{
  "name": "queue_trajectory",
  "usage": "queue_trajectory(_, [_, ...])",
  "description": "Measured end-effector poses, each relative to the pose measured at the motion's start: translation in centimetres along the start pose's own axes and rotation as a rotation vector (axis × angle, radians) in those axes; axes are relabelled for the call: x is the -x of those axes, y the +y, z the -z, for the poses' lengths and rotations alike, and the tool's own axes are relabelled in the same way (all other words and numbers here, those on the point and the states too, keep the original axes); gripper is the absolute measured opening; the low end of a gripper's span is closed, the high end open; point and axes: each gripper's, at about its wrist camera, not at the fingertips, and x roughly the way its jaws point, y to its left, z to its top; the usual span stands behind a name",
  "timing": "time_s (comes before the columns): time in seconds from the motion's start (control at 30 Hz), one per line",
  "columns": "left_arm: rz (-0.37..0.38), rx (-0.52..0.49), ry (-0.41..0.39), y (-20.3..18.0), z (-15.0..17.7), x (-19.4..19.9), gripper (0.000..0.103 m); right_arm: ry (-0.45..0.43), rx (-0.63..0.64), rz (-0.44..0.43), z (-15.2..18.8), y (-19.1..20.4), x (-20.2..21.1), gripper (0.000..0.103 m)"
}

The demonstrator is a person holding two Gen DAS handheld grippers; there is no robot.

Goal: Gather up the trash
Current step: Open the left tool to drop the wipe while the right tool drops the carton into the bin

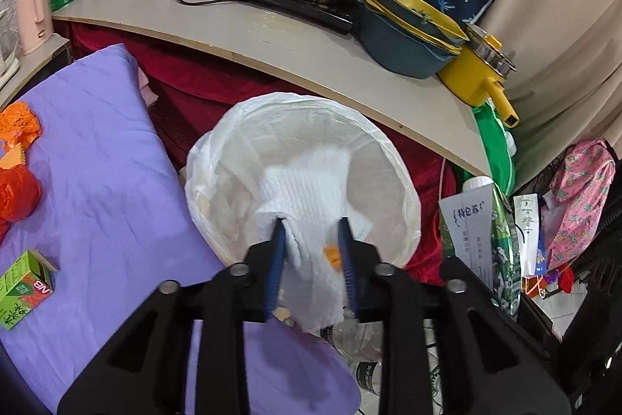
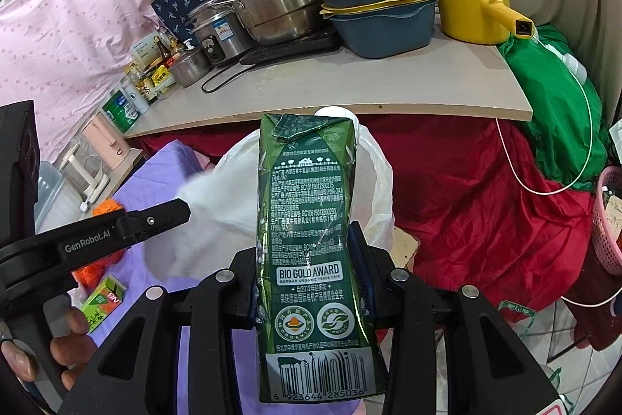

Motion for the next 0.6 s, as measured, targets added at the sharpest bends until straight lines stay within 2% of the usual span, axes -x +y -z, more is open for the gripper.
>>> queue_trajectory(0.13, [-0.009, 0.024, -0.01, 1.1, -0.3, 0.2, 0.033, 0.009, 0.004, -0.006, -0.1, 0.4, -0.7, 0.036])
queue_trajectory(0.3, [-0.04, 0.05, -0.037, 2.4, -0.4, 1.0, 0.04, 0.021, 0.017, -0.025, -0.4, 1.2, -1.7, 0.036])
queue_trajectory(0.6, [-0.102, 0.063, -0.081, 4.1, -0.1, 2.3, 0.041, 0.036, 0.041, -0.057, -1.8, 3.3, -4.2, 0.036])
